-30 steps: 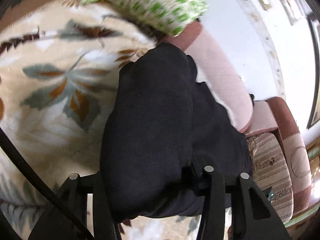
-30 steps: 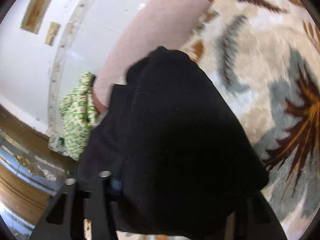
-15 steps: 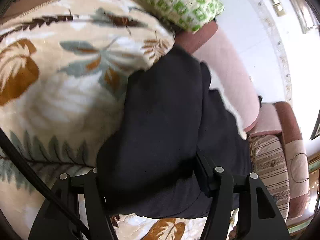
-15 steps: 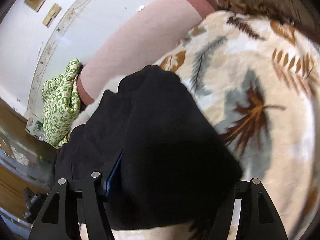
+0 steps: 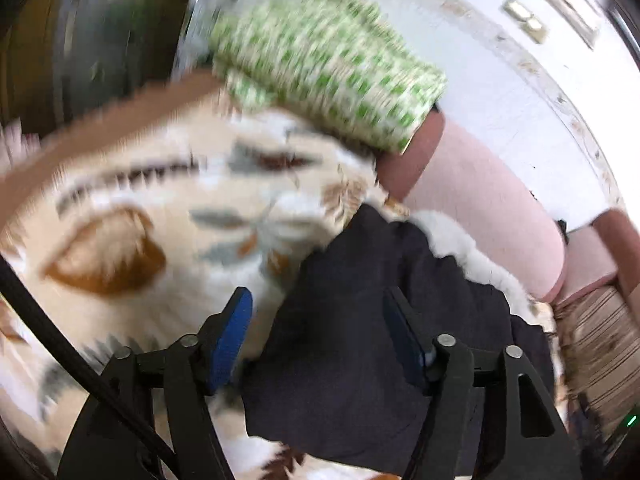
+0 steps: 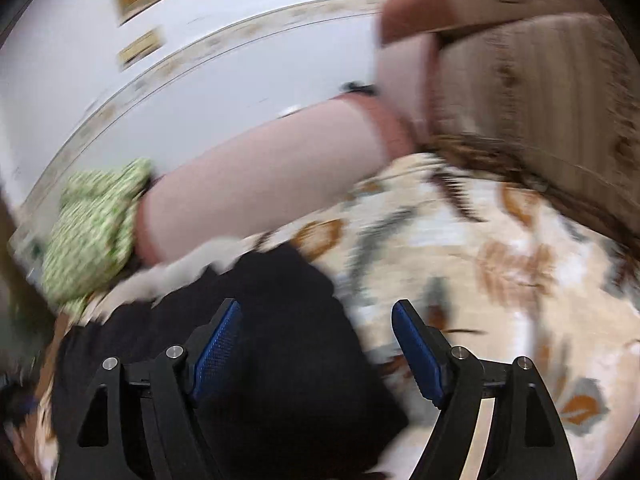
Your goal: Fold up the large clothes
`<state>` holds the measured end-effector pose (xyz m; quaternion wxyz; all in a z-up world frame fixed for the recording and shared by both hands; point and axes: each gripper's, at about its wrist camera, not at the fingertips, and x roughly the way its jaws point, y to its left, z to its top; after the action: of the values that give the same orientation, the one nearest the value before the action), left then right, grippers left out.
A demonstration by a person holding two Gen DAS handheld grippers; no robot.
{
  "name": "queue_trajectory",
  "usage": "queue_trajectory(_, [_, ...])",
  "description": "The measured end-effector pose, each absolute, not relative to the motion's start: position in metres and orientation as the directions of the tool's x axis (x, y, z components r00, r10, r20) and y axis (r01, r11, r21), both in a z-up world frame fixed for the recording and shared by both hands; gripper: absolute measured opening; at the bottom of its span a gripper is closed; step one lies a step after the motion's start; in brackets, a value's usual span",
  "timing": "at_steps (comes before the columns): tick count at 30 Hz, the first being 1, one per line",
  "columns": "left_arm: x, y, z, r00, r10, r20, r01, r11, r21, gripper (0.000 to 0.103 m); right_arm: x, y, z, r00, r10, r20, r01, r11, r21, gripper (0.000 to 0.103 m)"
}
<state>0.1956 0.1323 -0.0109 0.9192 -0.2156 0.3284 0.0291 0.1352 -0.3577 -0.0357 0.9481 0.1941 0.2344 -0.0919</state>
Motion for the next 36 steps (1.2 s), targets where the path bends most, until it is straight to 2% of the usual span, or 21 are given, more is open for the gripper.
queue_trajectory(3, [0.206,0.112,0.000,0.777,-0.099,-0.621,-0.146,0.932,-0.331,0.076,0.164,-0.315,-0.035,0.878,0.009,-0.479,0.136,0.954,0.266,0.074])
queue_trajectory(7, [0.251,0.074,-0.009,0.703,-0.208,-0.680,-0.031,0.947,-0.321,0.077,0.214,-0.273,-0.038,0.835,0.163,-0.525,-0.034,0.968,0.248,0.074])
queue_trajectory(11, [0.316,0.047,-0.039,0.612,-0.232,-0.756,0.000,0.956,-0.293,0.077,0.277,-0.250,-0.058,0.744,0.286,-0.604,-0.148,0.952,0.269,0.074])
queue_trajectory(14, [0.357,0.044,-0.061,0.600,-0.134,-0.788,-0.040,0.980,-0.197,0.077,0.304,-0.260,-0.075,0.723,0.232,-0.651,-0.113,0.969,0.221,0.070])
queue_trajectory(17, [0.378,0.062,-0.081,0.562,-0.192,-0.805,-0.081,0.955,-0.285,0.078,0.309,-0.292,-0.086,0.735,0.116,-0.668,0.001,0.985,0.171,0.070])
queue_trajectory(20, [0.379,0.075,-0.091,0.577,-0.249,-0.778,-0.078,0.931,-0.356,0.084,0.306,-0.340,-0.096,0.741,0.053,-0.669,0.139,0.963,0.230,0.071])
queue_trajectory(21, [0.379,0.077,-0.094,0.582,-0.263,-0.770,-0.076,0.925,-0.373,0.086,0.304,-0.359,-0.101,0.748,0.076,-0.660,0.168,0.939,0.299,0.071])
queue_trajectory(22, [0.377,0.080,-0.096,0.587,-0.281,-0.759,-0.073,0.915,-0.396,0.086,0.298,-0.380,-0.107,0.753,0.071,-0.654,0.224,0.907,0.356,0.070])
queue_trajectory(25, [0.372,0.088,-0.090,0.587,-0.308,-0.748,-0.070,0.902,-0.426,0.086,0.283,-0.426,-0.121,0.717,-0.041,-0.696,0.425,0.818,0.389,0.074])
queue_trajectory(27, [0.365,0.091,-0.076,0.599,-0.274,-0.752,-0.068,0.919,-0.389,0.086,0.270,-0.455,-0.129,0.719,0.003,-0.695,0.469,0.736,0.489,0.074])
queue_trajectory(28, [0.360,0.092,-0.068,0.612,-0.250,-0.750,-0.058,0.932,-0.358,0.086,0.260,-0.468,-0.128,0.707,-0.029,-0.707,0.512,0.711,0.482,0.074])
queue_trajectory(30, [0.335,0.095,-0.043,0.666,-0.100,-0.740,-0.084,0.975,-0.207,0.086,0.241,-0.478,-0.117,0.710,-0.081,-0.699,0.529,0.716,0.455,0.074])
queue_trajectory(32, [0.313,0.100,-0.025,0.712,-0.002,-0.703,-0.100,0.989,-0.105,0.086,0.218,-0.486,-0.102,0.724,-0.102,-0.682,0.527,0.720,0.451,0.074])
queue_trajectory(36, [0.241,0.090,0.016,0.809,0.174,-0.562,-0.162,0.984,0.071,0.086,0.174,-0.479,-0.072,0.783,-0.057,-0.619,0.466,0.712,0.525,0.076])
